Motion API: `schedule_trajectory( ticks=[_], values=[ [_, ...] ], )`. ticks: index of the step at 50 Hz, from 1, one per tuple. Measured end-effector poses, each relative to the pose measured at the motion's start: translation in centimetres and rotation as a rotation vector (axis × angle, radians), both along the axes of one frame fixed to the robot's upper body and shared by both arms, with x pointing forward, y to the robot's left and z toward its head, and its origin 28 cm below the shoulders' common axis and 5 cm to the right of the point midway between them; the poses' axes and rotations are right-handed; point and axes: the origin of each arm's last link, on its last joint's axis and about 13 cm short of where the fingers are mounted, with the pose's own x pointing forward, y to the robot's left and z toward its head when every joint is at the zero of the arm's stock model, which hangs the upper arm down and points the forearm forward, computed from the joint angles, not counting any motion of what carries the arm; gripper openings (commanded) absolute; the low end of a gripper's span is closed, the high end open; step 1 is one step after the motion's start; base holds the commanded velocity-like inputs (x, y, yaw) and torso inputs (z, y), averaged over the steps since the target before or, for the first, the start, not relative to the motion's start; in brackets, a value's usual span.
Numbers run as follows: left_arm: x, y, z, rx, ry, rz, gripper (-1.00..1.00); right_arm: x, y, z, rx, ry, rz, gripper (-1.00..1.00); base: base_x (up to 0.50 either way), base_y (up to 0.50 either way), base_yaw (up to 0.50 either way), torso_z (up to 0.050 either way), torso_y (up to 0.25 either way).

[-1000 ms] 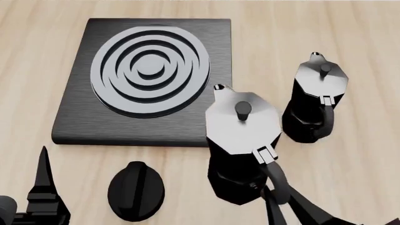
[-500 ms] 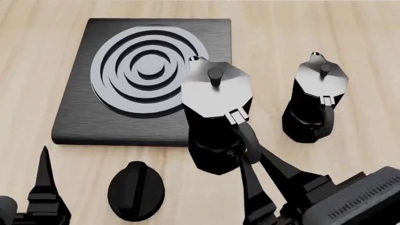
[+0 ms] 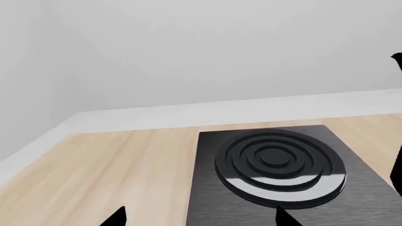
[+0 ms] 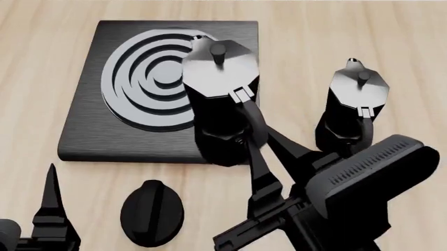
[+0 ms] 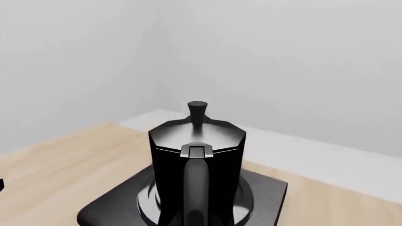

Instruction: Put the right moka pot on the stove.

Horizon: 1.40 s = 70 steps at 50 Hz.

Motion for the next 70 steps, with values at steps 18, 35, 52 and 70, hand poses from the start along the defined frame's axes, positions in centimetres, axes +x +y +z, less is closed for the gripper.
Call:
schedule_trajectory(
  ticks=[18, 35, 52, 70],
  values=[
    [0.0, 0.0, 0.0, 0.000, 0.001, -0.006, 1.00, 2.5, 1.6, 1.9, 0.011, -0.003, 0.007, -1.00, 0.00, 0.00, 0.00, 0.000, 0.001],
    [0.0, 0.0, 0.0, 0.000, 0.001, -0.015, 1.00, 4.9, 3.0, 2.5, 0.034, 0.008, 0.014, -1.00, 0.00, 0.00, 0.00, 0.001, 0.001],
    [0.0, -0.1, 0.0, 0.001, 0.005, -0.026, 1.00, 7.8, 4.6, 2.3, 0.065, 0.040, 0.022, -1.00, 0.00, 0.00, 0.00, 0.000, 0.001],
    [0.0, -0.1, 0.0, 0.003, 0.006, -0.038, 1.00, 10.5, 6.2, 2.0, 0.073, 0.060, 0.022, -1.00, 0.00, 0.00, 0.00, 0.001, 0.001]
  ],
)
